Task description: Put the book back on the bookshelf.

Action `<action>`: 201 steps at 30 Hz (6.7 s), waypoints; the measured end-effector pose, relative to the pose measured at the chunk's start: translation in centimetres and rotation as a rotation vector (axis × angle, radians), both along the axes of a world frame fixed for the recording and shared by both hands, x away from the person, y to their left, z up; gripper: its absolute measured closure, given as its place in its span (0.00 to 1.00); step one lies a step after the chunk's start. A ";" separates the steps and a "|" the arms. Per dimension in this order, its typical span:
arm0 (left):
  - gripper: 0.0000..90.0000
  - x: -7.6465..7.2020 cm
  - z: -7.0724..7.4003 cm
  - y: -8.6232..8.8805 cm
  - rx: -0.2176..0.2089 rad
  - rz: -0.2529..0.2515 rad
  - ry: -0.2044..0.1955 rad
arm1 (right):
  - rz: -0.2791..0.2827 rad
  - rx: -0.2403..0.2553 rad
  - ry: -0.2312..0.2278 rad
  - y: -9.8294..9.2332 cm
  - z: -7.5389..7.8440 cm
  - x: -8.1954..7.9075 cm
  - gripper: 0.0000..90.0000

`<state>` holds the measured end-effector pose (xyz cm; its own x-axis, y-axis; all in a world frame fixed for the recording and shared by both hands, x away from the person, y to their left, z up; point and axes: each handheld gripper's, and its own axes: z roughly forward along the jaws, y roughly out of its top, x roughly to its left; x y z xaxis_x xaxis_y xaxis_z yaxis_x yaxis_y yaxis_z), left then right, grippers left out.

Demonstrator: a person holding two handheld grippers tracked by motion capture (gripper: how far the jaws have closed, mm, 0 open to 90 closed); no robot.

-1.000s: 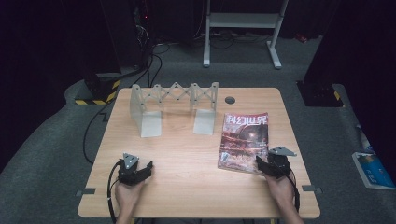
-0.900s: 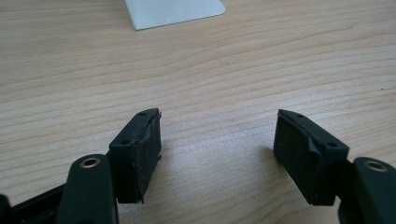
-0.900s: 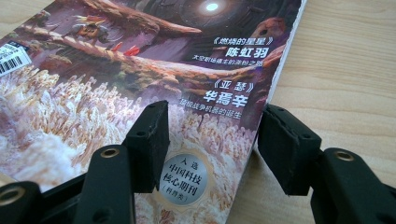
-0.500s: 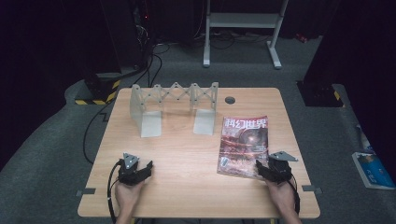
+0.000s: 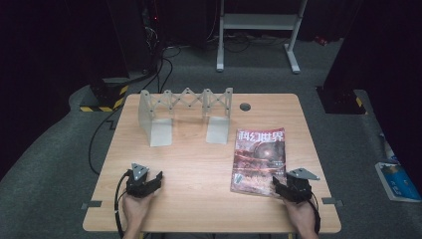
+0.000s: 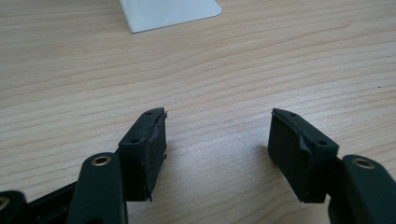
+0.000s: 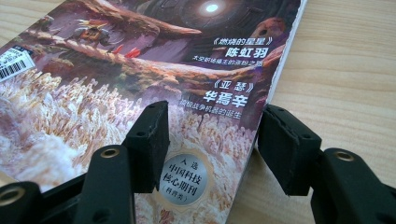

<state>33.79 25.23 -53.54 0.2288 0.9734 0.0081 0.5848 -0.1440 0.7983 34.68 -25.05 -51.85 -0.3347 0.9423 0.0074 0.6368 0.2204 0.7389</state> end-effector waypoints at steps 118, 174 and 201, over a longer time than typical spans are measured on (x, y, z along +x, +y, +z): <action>0.35 -0.3 1.2 -5.9 -0.148 -0.188 0.014 | 0.201 0.086 0.013 10.6 -0.7 -8.4 0.48; 0.34 0.9 0.2 -10.6 -0.101 -0.235 0.024 | 0.287 0.122 0.118 10.2 1.5 -1.9 0.64; 0.34 0.9 0.2 -10.6 -0.103 -0.233 0.023 | 0.238 0.112 0.196 13.5 1.3 6.5 0.49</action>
